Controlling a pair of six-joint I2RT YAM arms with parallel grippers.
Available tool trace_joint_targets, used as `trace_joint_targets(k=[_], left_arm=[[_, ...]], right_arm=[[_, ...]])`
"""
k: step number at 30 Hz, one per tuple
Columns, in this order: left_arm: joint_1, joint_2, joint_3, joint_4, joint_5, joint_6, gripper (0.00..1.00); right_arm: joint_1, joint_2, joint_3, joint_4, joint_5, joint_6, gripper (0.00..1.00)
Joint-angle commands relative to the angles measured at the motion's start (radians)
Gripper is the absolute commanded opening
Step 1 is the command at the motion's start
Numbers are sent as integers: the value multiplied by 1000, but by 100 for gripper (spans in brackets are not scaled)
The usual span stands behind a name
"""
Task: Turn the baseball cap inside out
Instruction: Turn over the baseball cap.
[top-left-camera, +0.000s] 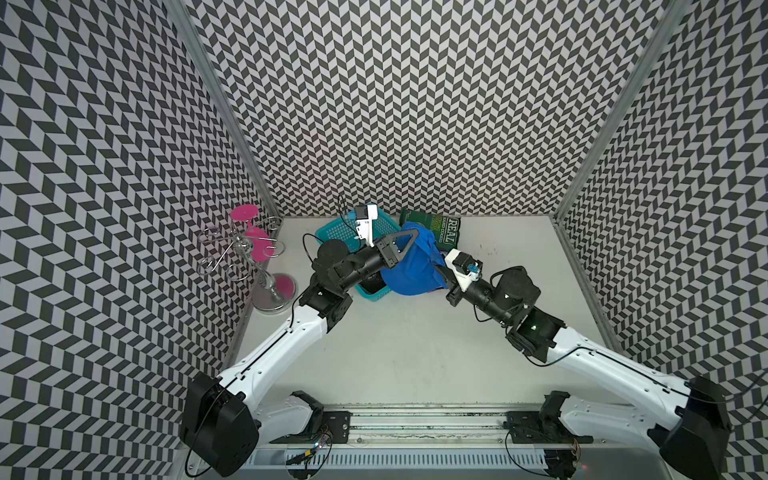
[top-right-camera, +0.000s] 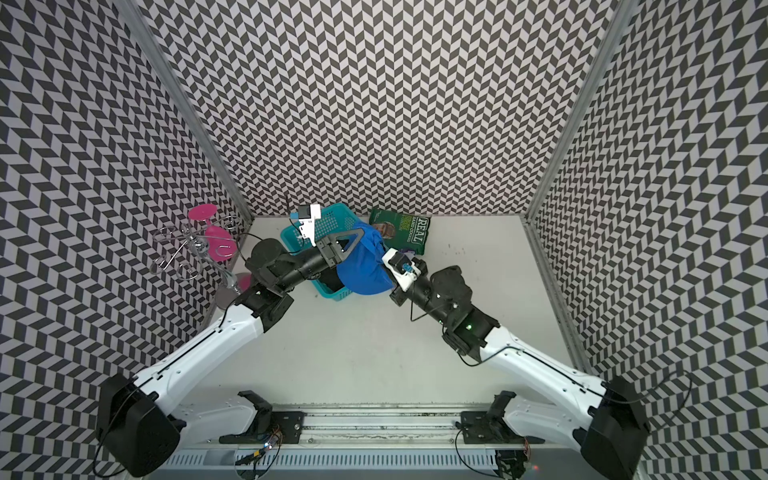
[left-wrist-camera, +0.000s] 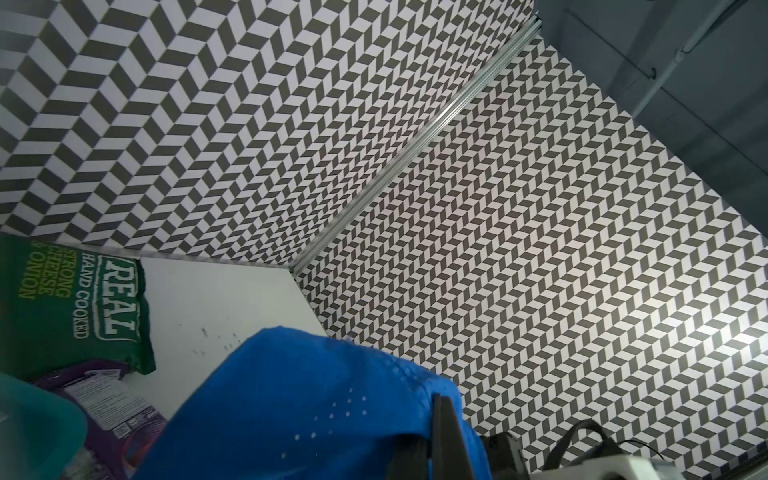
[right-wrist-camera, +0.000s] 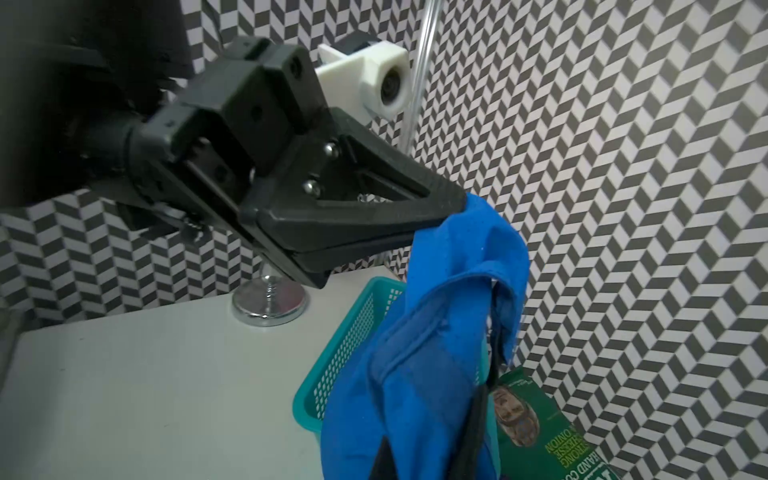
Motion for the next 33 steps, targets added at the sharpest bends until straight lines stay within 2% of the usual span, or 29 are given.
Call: trace_joint_targets(k=[1, 5, 9, 12, 15, 18, 21, 27, 33], left_arm=[[49, 31, -3, -21, 73, 29, 0], [64, 91, -7, 6, 129, 35, 0], [64, 152, -13, 28, 173, 42, 3], [63, 164, -21, 36, 169, 58, 20], [65, 131, -22, 10, 136, 120, 42], [64, 54, -33, -45, 83, 239, 62], [62, -39, -62, -82, 75, 401, 72], [21, -155, -89, -209, 147, 755, 75], [-86, -115, -4, -357, 63, 1011, 76]], right_arm=[[-98, 6, 77, -178, -440, 175, 0], [-156, 55, 110, -197, -744, 297, 0], [-179, 79, 132, -166, -912, 390, 0], [-215, 82, 137, -138, -925, 435, 0], [-265, 76, 112, -76, -896, 496, 0], [-287, 79, 106, -54, -890, 522, 0], [-298, 85, 111, -52, -906, 540, 0], [-313, 107, 146, -39, -965, 589, 0], [-313, 134, 194, -55, -999, 622, 1]])
